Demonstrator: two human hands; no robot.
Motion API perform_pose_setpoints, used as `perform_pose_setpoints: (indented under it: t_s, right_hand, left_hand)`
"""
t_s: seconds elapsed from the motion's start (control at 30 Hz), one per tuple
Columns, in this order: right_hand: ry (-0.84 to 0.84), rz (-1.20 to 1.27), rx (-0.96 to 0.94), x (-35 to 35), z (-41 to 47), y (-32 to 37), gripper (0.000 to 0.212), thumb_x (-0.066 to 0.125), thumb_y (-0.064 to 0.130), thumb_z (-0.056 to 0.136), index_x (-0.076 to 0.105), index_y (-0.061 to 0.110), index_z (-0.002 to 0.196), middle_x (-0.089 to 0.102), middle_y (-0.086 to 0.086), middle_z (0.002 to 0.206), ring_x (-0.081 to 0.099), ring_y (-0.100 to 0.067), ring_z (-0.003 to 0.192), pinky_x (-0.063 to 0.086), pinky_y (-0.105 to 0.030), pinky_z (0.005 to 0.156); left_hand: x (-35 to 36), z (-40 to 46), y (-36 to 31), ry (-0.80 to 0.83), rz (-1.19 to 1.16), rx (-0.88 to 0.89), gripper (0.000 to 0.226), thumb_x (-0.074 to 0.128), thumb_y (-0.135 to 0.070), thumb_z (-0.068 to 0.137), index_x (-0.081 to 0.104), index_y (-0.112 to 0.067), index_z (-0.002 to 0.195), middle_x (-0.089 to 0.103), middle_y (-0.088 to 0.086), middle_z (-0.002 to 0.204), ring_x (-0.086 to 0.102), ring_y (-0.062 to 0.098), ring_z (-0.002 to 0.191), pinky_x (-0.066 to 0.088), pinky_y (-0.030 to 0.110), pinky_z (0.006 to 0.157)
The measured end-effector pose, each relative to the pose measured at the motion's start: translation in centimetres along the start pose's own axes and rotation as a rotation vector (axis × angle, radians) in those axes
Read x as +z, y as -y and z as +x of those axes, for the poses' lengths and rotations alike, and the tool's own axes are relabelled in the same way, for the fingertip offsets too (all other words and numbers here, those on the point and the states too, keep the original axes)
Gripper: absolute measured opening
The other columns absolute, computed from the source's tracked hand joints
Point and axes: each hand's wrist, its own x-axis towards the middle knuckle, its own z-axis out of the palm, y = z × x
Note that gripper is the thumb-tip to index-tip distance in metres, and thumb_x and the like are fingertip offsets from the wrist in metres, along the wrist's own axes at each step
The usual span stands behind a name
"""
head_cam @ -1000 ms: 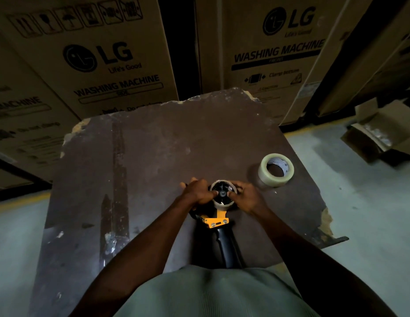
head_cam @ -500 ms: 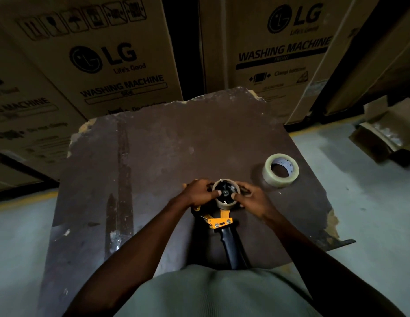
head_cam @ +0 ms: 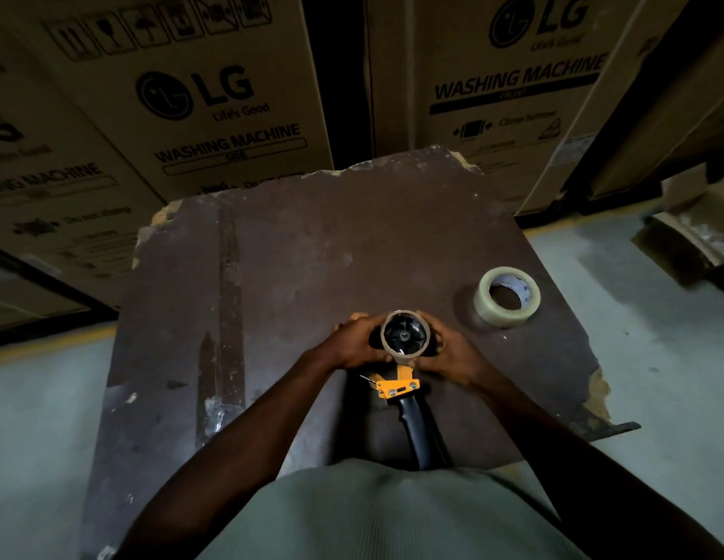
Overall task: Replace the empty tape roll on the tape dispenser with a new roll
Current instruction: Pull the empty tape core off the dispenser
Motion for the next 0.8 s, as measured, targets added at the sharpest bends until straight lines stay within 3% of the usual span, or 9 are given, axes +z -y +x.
perform_pose_setpoints:
  t_s: [0.07, 0.27, 0.43, 0.6, 0.7, 0.8]
  right_hand:
    - [-0.006, 0.018, -0.006, -0.1, 0.0, 0.5, 0.096, 0.086, 0.004, 0.065, 0.039, 0.009, 0.148, 0.059, -0.004, 0.140, 0.054, -0.018, 0.133, 0.044, -0.036, 0.111]
    - [0.006, 0.009, -0.036, -0.5, -0.3, 1.2, 0.074, 0.081, -0.013, 0.069, 0.054, 0.024, 0.128, 0.069, 0.013, 0.124, 0.061, -0.009, 0.121, 0.048, -0.023, 0.100]
    - [0.009, 0.031, -0.047, -0.7, -0.4, 1.3, 0.076, 0.082, -0.013, 0.069, 0.052, 0.018, 0.131, 0.064, -0.006, 0.131, 0.061, -0.017, 0.123, 0.048, -0.027, 0.102]
    - [0.022, 0.000, -0.051, -0.9, -0.3, 1.5, 0.076, 0.083, -0.008, 0.071, 0.045, 0.008, 0.135, 0.062, -0.007, 0.130, 0.060, -0.016, 0.123, 0.048, -0.030, 0.103]
    - [0.018, -0.025, -0.061, -1.0, -0.1, 1.6, 0.079, 0.085, -0.002, 0.071, 0.044, 0.010, 0.136, 0.061, -0.008, 0.131, 0.059, -0.023, 0.125, 0.048, -0.036, 0.105]
    - [0.008, -0.040, -0.057, -1.0, -0.1, 1.6, 0.079, 0.085, -0.002, 0.071, 0.044, 0.017, 0.135, 0.063, -0.001, 0.129, 0.060, -0.016, 0.122, 0.049, -0.031, 0.103]
  left_hand:
    - [1.3, 1.9, 2.2, 0.000, -0.068, 0.014, 0.087, 0.073, -0.077, 0.061, 0.036, -0.059, 0.138, 0.062, -0.007, 0.126, 0.057, 0.017, 0.122, 0.049, 0.051, 0.100]
    - [1.3, 1.9, 1.9, 0.015, -0.108, 0.029, 0.091, 0.074, -0.077, 0.060, 0.036, -0.056, 0.140, 0.059, -0.003, 0.129, 0.058, 0.018, 0.121, 0.049, 0.048, 0.101]
    - [-0.6, -0.7, -1.2, 0.018, -0.043, 0.052, 0.083, 0.070, -0.072, 0.064, 0.032, -0.062, 0.137, 0.054, -0.001, 0.123, 0.054, 0.022, 0.121, 0.042, 0.052, 0.106]
    - [-1.2, -1.4, -1.6, 0.024, 0.009, 0.063, 0.080, 0.064, -0.073, 0.066, 0.025, -0.067, 0.136, 0.052, 0.000, 0.122, 0.047, 0.024, 0.127, 0.036, 0.057, 0.107]
    - [-1.3, -1.5, -1.6, 0.044, -0.023, 0.069, 0.079, 0.064, -0.073, 0.067, 0.023, -0.068, 0.134, 0.052, 0.002, 0.126, 0.047, 0.023, 0.128, 0.037, 0.057, 0.107]
    - [-1.5, -1.5, -1.8, 0.047, -0.008, 0.074, 0.079, 0.061, -0.073, 0.069, 0.022, -0.062, 0.137, 0.052, 0.002, 0.125, 0.046, 0.022, 0.127, 0.035, 0.056, 0.107]
